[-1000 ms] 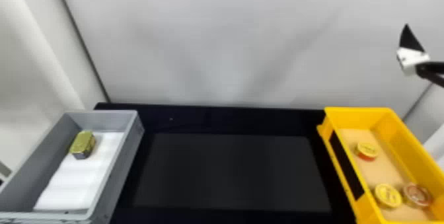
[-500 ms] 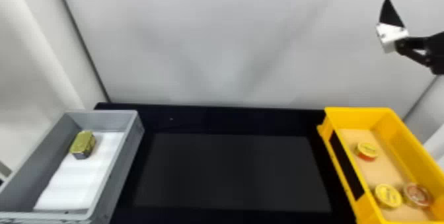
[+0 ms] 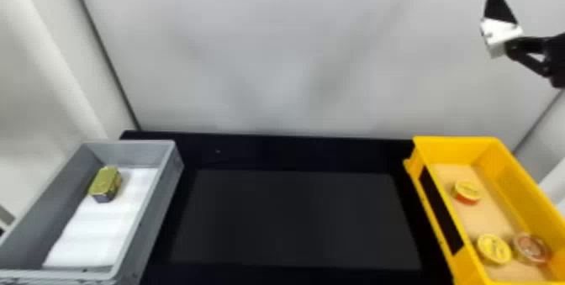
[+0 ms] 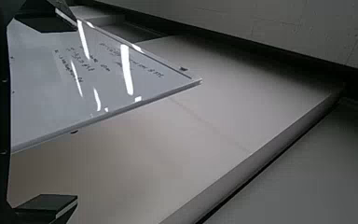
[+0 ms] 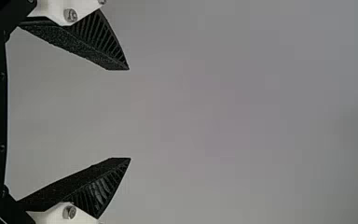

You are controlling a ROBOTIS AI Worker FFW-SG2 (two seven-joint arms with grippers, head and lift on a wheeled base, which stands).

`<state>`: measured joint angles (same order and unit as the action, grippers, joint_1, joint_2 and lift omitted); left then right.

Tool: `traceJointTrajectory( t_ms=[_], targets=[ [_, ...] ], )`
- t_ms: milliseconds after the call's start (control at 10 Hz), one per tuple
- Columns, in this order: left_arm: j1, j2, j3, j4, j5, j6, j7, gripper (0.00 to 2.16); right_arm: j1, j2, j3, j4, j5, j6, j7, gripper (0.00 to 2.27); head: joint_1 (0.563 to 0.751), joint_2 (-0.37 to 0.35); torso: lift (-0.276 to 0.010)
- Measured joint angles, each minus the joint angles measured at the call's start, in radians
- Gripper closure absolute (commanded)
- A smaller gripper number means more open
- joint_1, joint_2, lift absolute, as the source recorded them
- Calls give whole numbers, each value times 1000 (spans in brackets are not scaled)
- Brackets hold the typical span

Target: Pick up the round yellow can and place it in the yellow rectangular box

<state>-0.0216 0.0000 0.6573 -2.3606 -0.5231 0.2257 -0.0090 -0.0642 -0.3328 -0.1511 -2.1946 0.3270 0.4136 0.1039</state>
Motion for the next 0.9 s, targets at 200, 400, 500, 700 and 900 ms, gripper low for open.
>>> traceJointTrajectory(
  t_ms=[200, 400, 500, 700, 900],
  targets=[
    [1, 0, -2, 1, 0, -1, 0, 1, -4, 0, 5, -21, 1, 9, 2, 105, 686, 14, -56],
    [4, 0, -7, 4, 0, -1, 3, 1, -11, 0, 3, -44, 7, 33, 38, 110, 686, 14, -56],
    [5, 0, -9, 6, 0, -2, 3, 2, -15, -1, 6, -54, 24, 44, 46, 117, 686, 14, -56],
    [7, 0, -11, 7, 0, -5, 8, 2, -17, 0, 20, -72, 63, 47, 33, 121, 686, 14, -56],
    [10, 0, -11, 8, 0, -9, 11, 2, -17, 1, 25, -90, 85, 54, 28, 162, 686, 14, -56]
  ],
)
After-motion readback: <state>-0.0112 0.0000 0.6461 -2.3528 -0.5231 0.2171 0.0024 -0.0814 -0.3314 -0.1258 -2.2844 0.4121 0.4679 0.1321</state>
